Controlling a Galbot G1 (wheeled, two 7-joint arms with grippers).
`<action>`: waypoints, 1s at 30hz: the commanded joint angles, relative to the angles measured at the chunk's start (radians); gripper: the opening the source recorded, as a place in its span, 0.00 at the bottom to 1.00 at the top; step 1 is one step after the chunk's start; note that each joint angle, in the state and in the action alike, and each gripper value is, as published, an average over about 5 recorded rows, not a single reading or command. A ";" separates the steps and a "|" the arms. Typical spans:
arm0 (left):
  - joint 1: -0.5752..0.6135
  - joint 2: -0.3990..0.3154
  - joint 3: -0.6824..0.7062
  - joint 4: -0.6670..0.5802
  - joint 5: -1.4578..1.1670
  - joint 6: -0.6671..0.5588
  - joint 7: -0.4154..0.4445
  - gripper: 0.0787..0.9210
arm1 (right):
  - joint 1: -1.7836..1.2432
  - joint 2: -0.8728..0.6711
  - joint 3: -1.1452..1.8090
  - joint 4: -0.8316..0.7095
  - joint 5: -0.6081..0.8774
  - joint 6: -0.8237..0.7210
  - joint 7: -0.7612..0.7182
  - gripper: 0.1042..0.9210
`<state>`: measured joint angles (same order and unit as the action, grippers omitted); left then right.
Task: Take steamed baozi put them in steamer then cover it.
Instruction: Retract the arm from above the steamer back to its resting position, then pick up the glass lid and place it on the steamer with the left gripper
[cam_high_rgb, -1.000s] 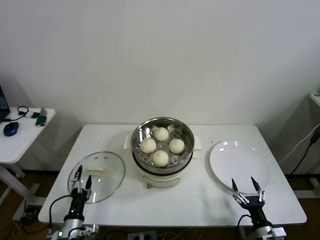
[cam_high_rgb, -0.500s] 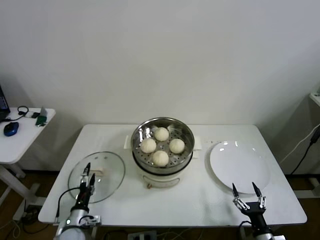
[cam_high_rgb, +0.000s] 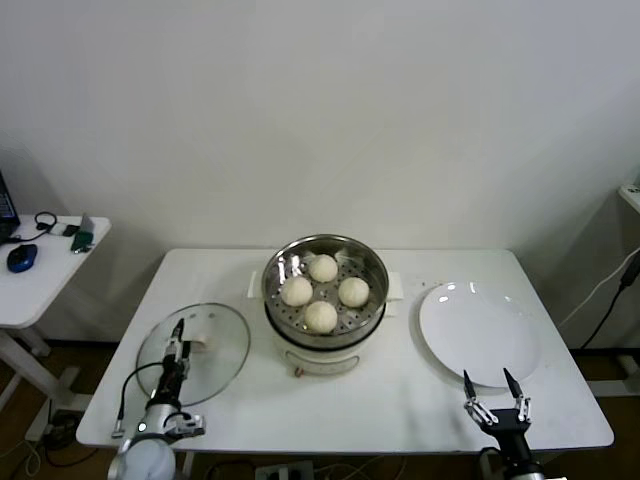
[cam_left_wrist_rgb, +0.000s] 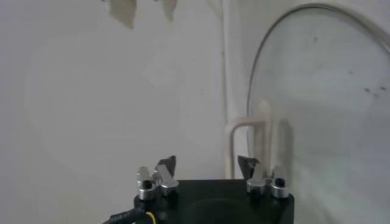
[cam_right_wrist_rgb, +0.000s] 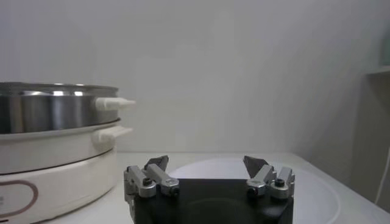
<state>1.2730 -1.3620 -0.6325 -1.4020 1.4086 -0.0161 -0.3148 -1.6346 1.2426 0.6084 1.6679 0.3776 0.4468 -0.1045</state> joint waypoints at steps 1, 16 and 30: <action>-0.029 -0.006 -0.003 0.050 -0.001 0.004 0.004 0.65 | 0.002 0.015 -0.004 0.002 -0.019 0.002 -0.002 0.88; -0.033 -0.013 -0.016 0.026 -0.012 0.000 0.003 0.14 | 0.001 0.033 -0.007 0.005 -0.043 0.004 -0.001 0.88; 0.092 0.209 -0.017 -0.532 -0.267 0.291 0.308 0.06 | -0.008 0.049 0.006 0.006 -0.162 -0.048 0.058 0.88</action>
<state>1.2986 -1.3115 -0.6530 -1.5602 1.3000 0.0622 -0.2093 -1.6409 1.2866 0.6126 1.6771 0.2862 0.4225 -0.0770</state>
